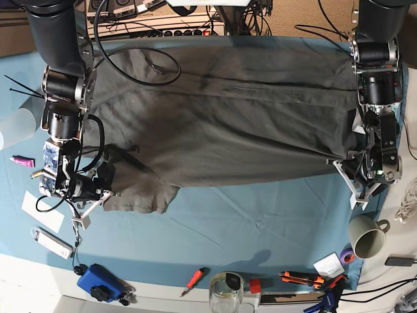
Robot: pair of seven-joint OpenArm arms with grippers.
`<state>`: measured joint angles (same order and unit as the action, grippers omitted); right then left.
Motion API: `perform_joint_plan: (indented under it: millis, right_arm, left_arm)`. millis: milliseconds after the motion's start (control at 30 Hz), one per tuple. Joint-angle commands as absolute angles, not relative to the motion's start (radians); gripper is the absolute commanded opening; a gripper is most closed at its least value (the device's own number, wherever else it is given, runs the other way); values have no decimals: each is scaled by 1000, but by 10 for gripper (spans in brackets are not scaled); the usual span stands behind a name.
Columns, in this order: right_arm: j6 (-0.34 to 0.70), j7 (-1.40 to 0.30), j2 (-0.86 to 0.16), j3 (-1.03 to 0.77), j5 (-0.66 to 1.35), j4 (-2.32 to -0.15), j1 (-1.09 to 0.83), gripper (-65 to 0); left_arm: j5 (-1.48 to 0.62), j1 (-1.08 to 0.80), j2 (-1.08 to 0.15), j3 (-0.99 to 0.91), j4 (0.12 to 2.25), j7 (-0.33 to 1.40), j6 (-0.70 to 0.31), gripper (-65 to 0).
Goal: Fold the T-shirt properly
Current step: 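Lift the hem with both grippers and carry it toward the shoulder fold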
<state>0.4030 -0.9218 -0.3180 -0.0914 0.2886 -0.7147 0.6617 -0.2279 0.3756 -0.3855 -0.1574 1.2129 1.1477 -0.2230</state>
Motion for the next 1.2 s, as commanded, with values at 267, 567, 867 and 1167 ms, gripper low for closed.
perform_joint_plan:
  millis: [267, 567, 867, 1167]
  right_arm:
    - [398, -957, -334, -94, 341, -795, 698, -650]
    - [374, -1041, -376, -93, 439, -953, 692, -650]
    - [364, -1114, -405, -134, 460, -1173, 559, -650]
    - [389, -1155, -405, -346, 547, -1268, 421, -650]
  left_arm:
    - [-377, 402, -405, -160, 1361, 1152, -217, -650]
    - [-419, 402, -413, -160, 1362, 1182, -218, -650]
    - [-450, 402, -414, -160, 1380, 1237, -222, -650]
    - [-472, 399, -435, -162, 1419, 1265, -235, -650]
